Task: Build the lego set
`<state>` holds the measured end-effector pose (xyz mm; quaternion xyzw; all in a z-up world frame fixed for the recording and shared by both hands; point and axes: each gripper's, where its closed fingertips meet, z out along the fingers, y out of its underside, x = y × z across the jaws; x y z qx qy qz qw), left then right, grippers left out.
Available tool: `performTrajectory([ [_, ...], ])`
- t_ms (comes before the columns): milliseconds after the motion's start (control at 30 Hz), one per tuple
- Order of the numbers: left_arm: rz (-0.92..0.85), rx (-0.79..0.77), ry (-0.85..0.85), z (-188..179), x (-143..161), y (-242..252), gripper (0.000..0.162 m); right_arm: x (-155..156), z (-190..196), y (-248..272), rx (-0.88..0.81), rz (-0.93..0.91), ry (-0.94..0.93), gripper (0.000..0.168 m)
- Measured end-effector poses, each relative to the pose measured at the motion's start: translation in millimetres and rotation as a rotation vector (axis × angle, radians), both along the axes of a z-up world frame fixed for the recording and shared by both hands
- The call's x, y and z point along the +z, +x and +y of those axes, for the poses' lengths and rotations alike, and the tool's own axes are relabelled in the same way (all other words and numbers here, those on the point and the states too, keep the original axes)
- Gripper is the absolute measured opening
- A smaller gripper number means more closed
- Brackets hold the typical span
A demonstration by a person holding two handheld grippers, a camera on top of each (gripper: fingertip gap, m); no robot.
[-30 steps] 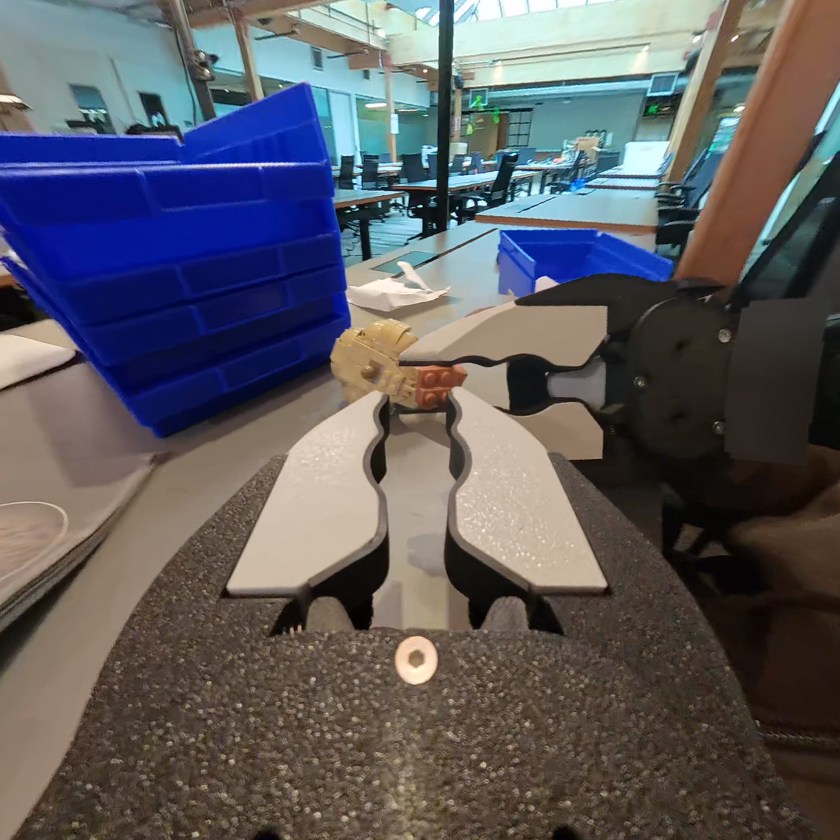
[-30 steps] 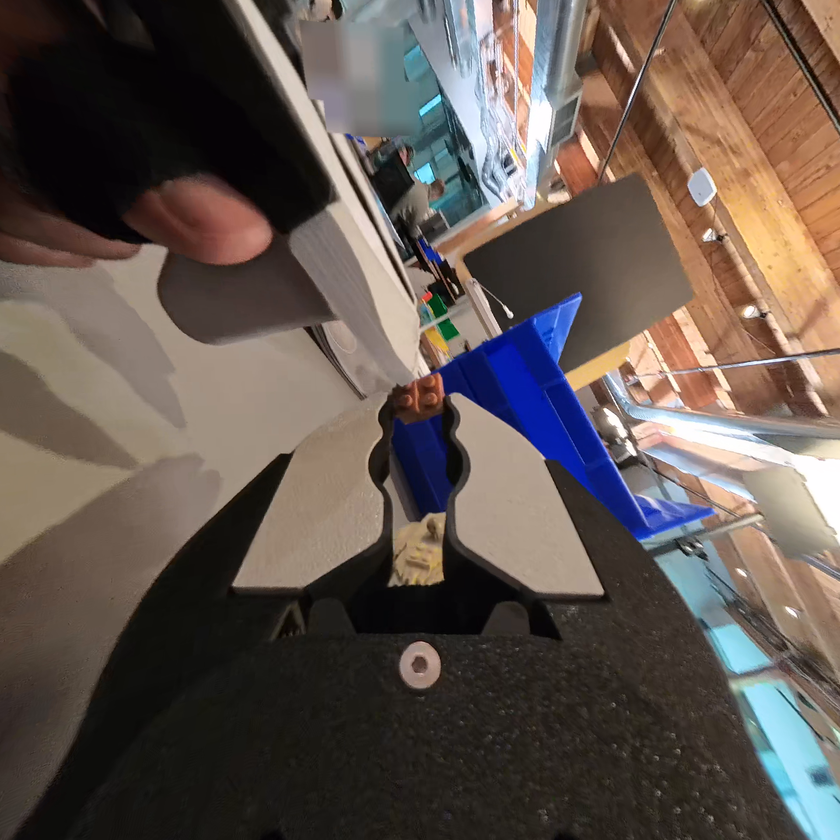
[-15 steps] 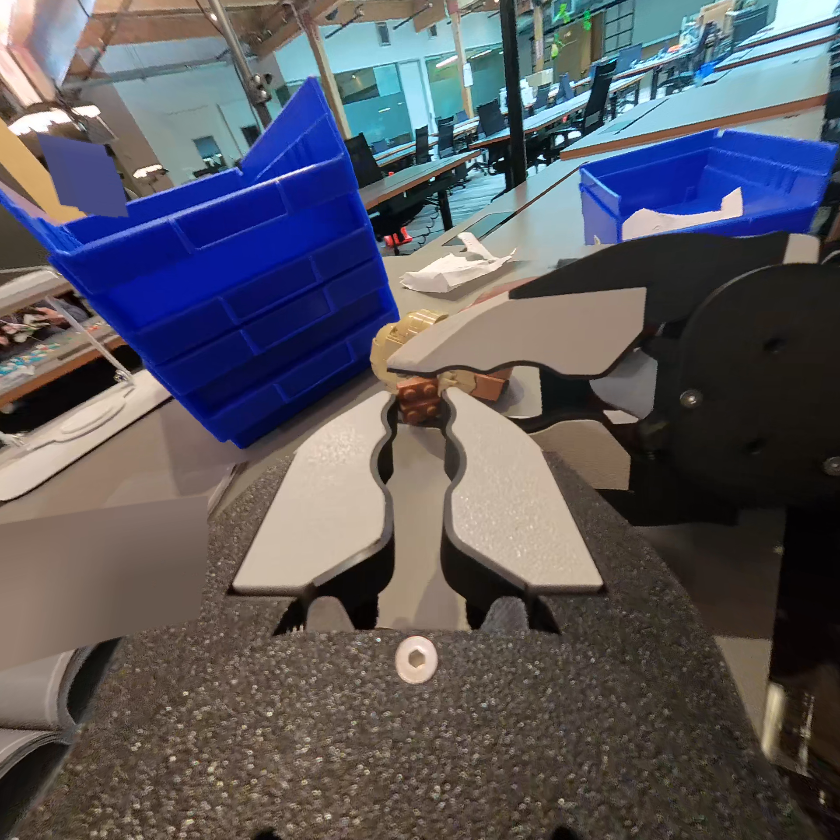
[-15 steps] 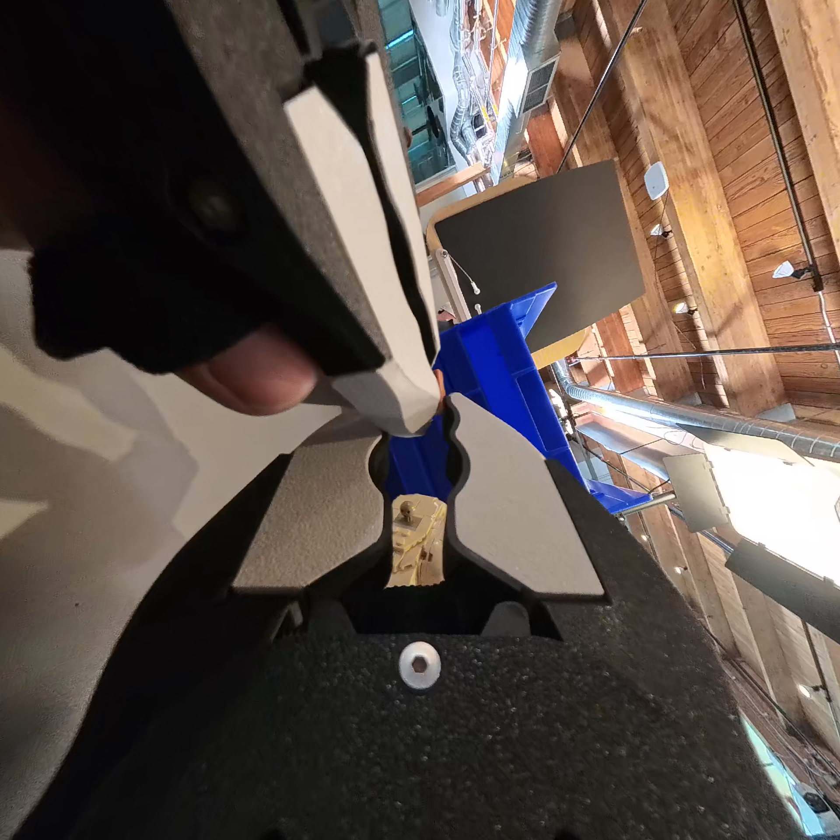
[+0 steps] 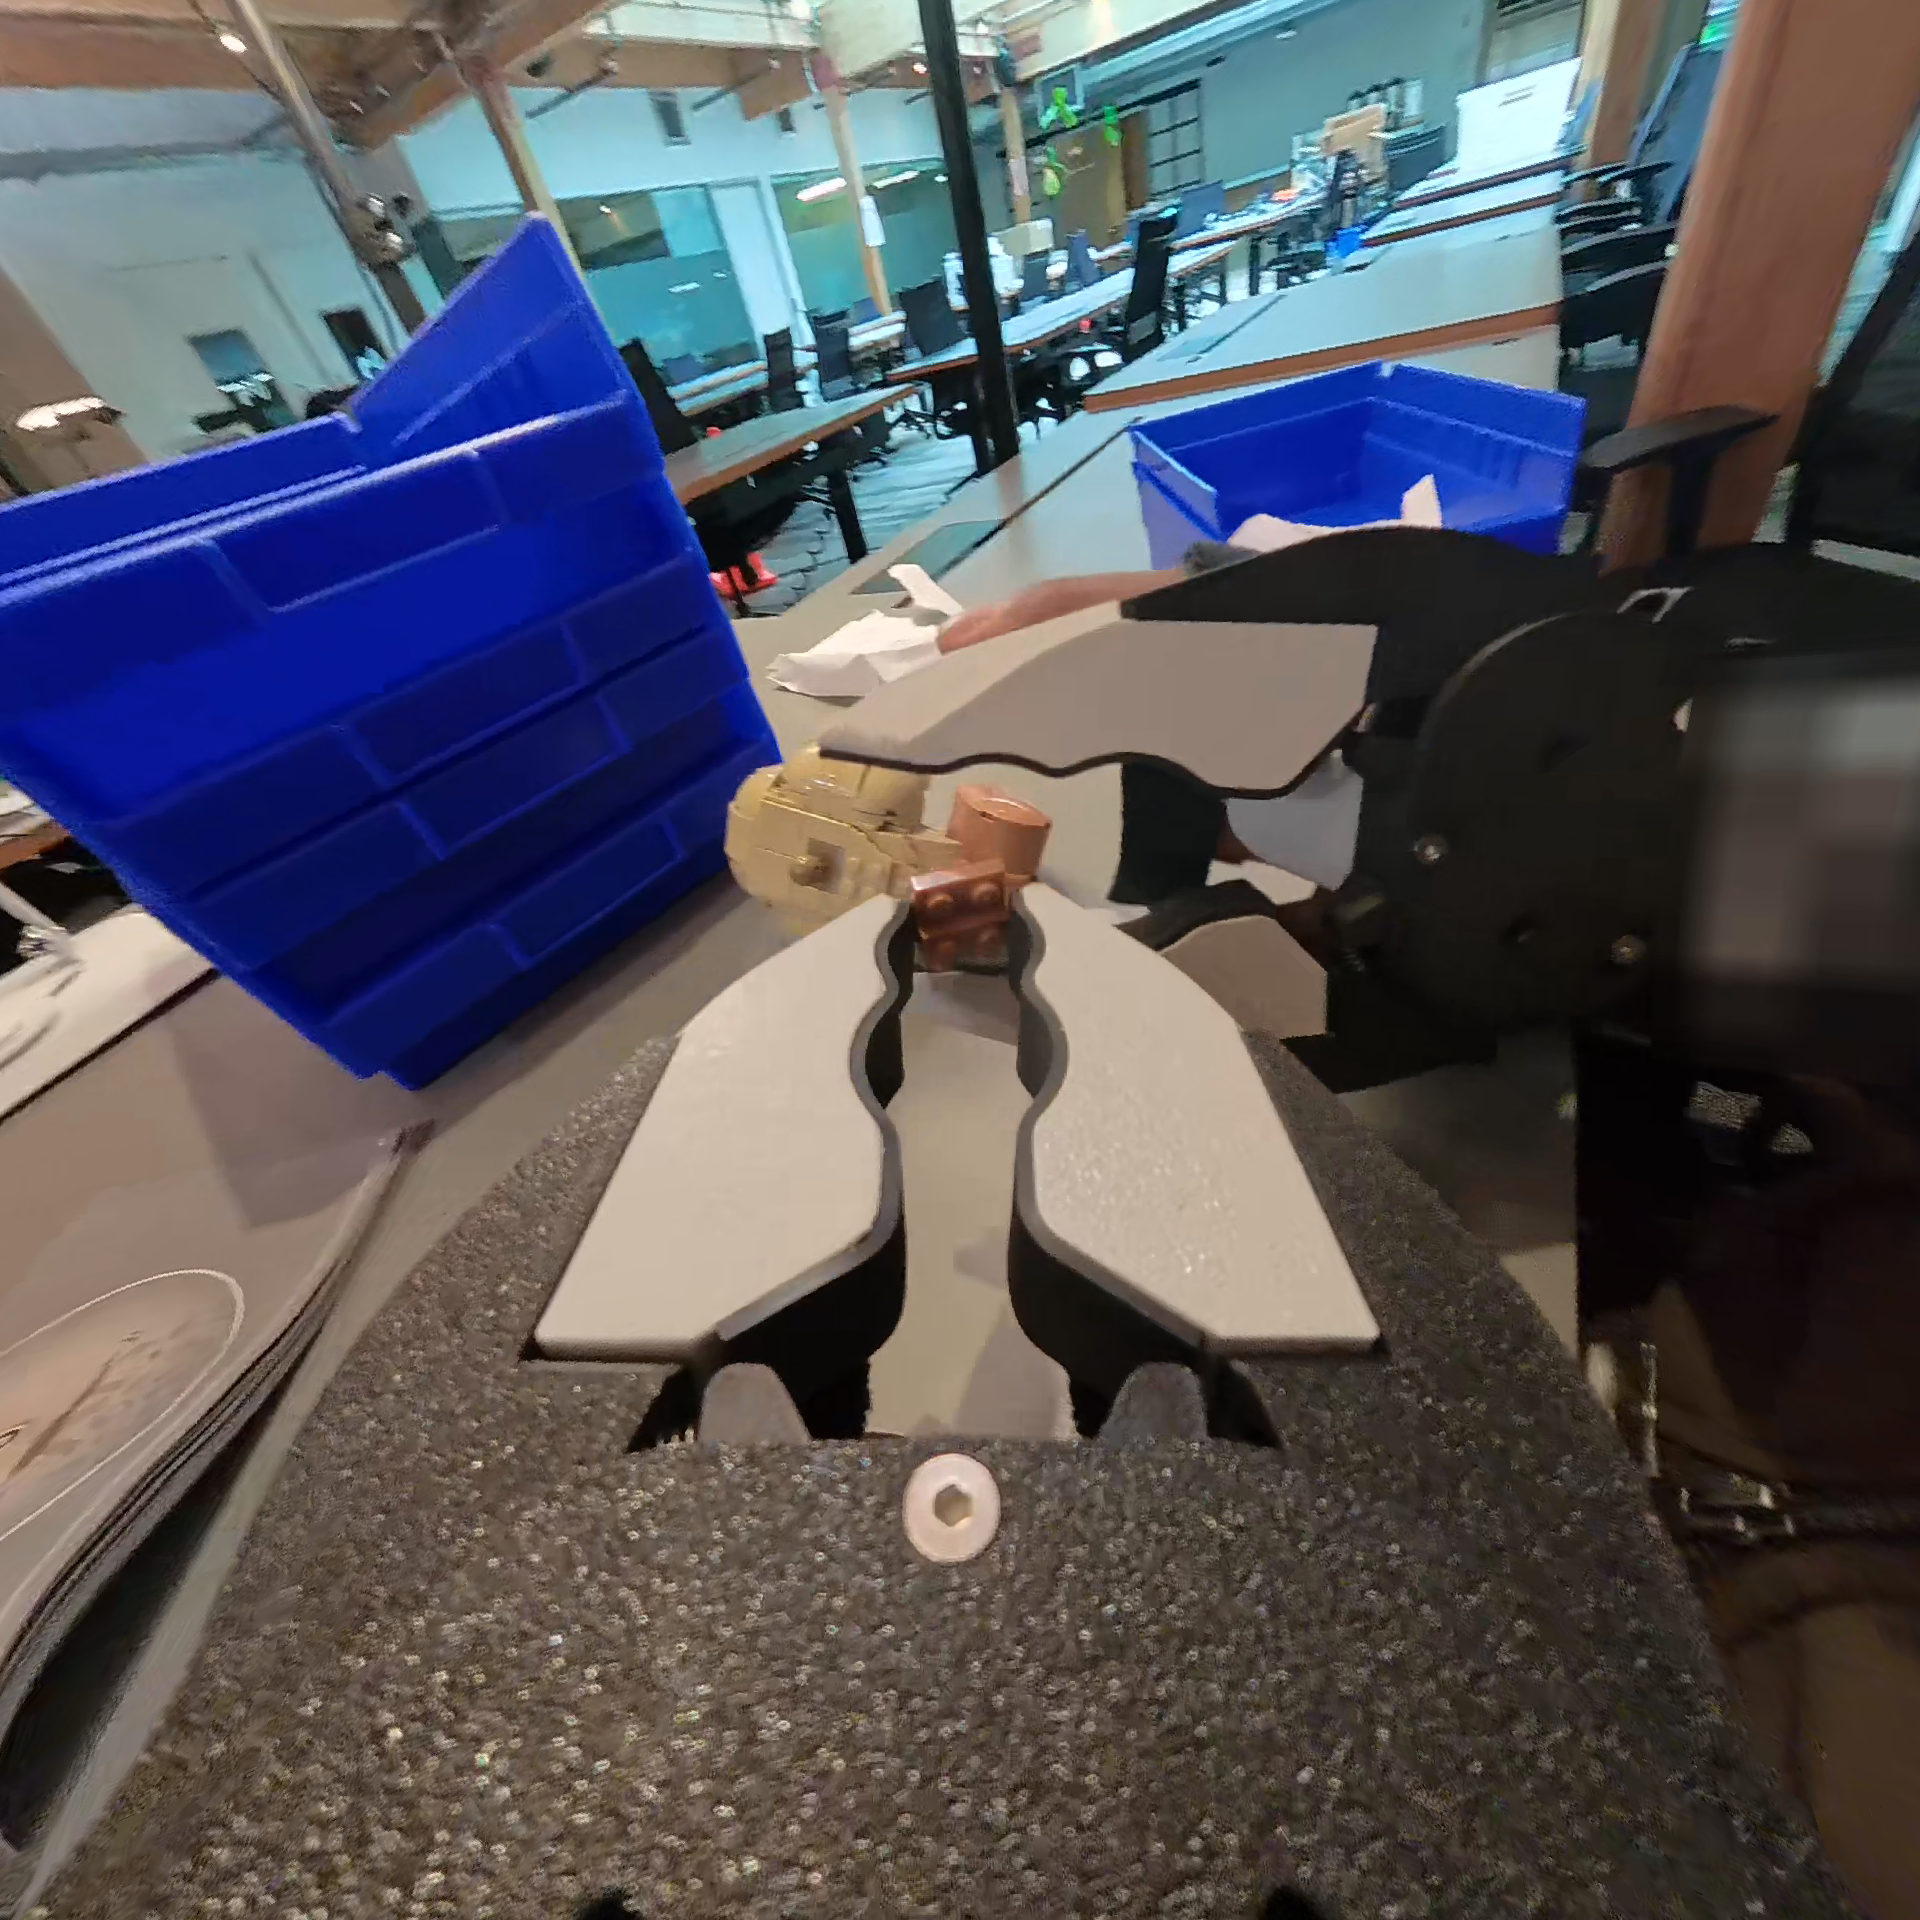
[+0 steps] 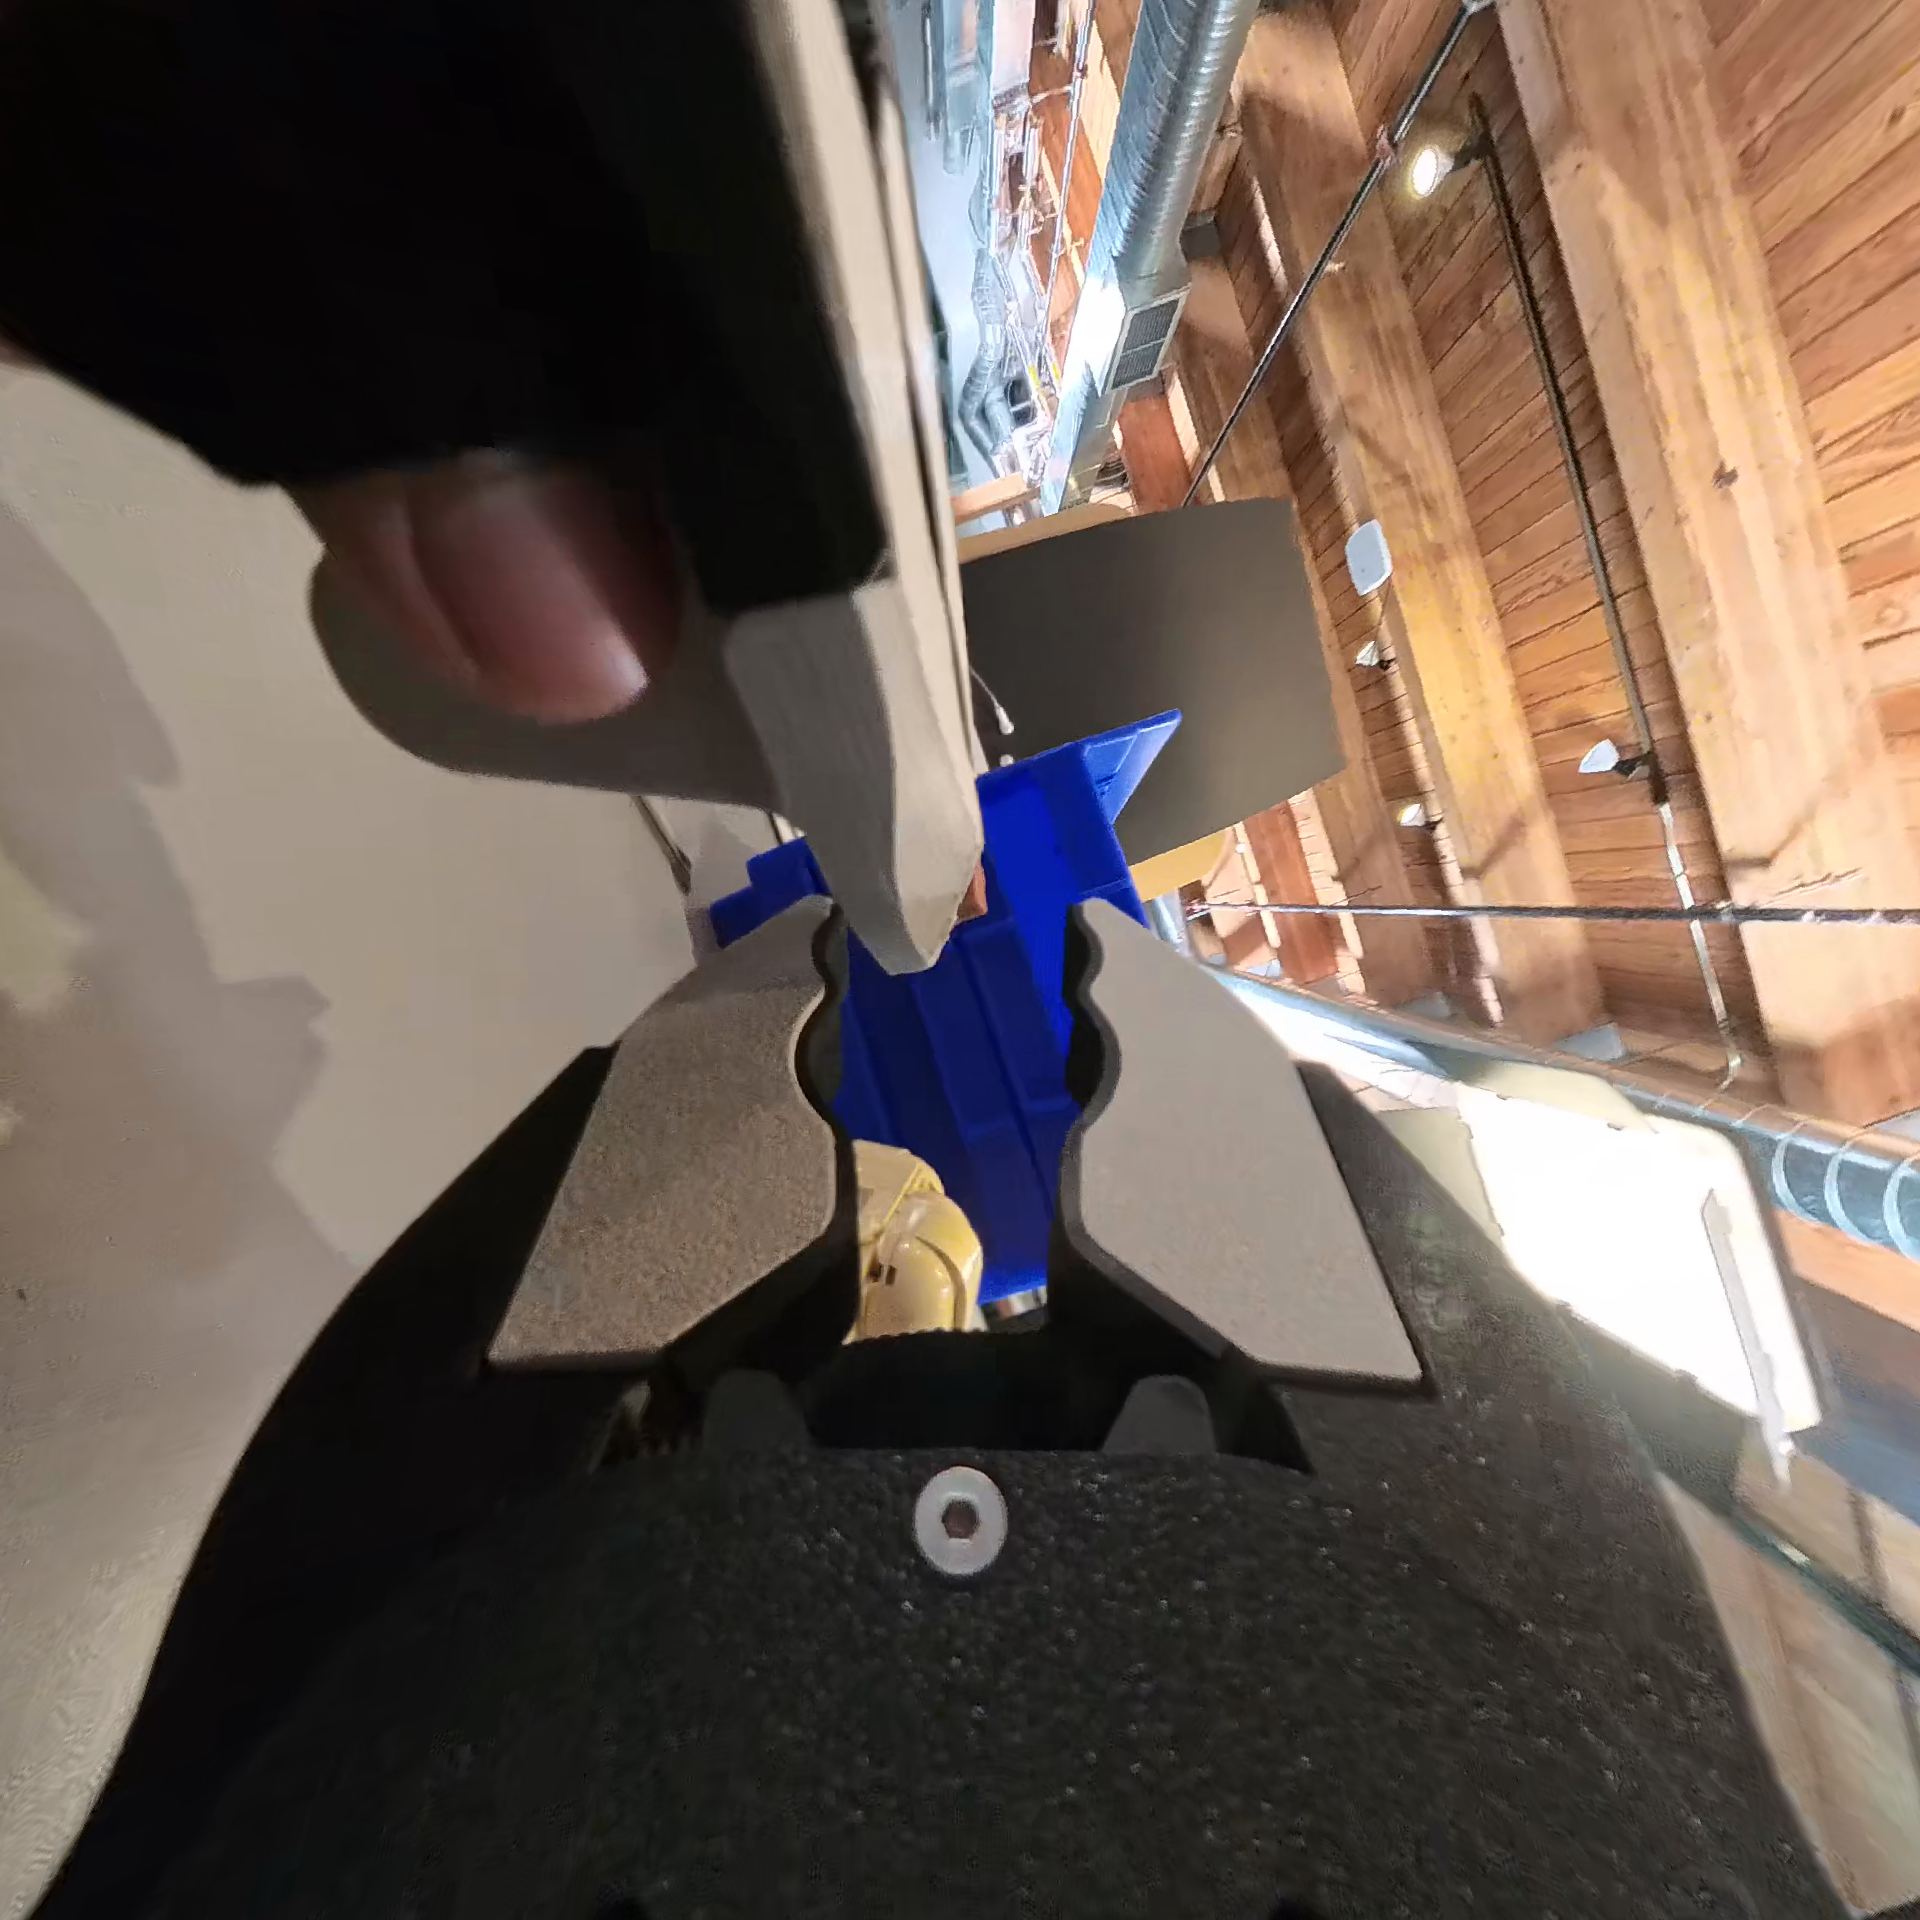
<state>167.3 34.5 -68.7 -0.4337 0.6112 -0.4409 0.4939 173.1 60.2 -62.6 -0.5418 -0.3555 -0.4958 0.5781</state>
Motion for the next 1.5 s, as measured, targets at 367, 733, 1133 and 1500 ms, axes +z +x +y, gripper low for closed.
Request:
performTrajectory([
  [367, 0.07, -0.089, 0.049, -18, -14, -2, 0.017, -8, 1, -9, 0.017, -0.104, -0.023, 0.035],
  [733, 0.071, -0.086, -0.05, -13, -12, -3, 0.017, -9, -1, -14, 0.048, -0.121, -0.025, 0.025],
  [1133, 0.048, -0.075, -0.077, -11, -10, -2, 0.017, -10, 1, -9, 0.045, -0.065, -0.056, 0.017],
  [1500, 0.014, 0.005, 0.014, -7, -8, 2, 0.023, -8, 4, 3, -0.008, -0.007, -0.066, 0.017],
])
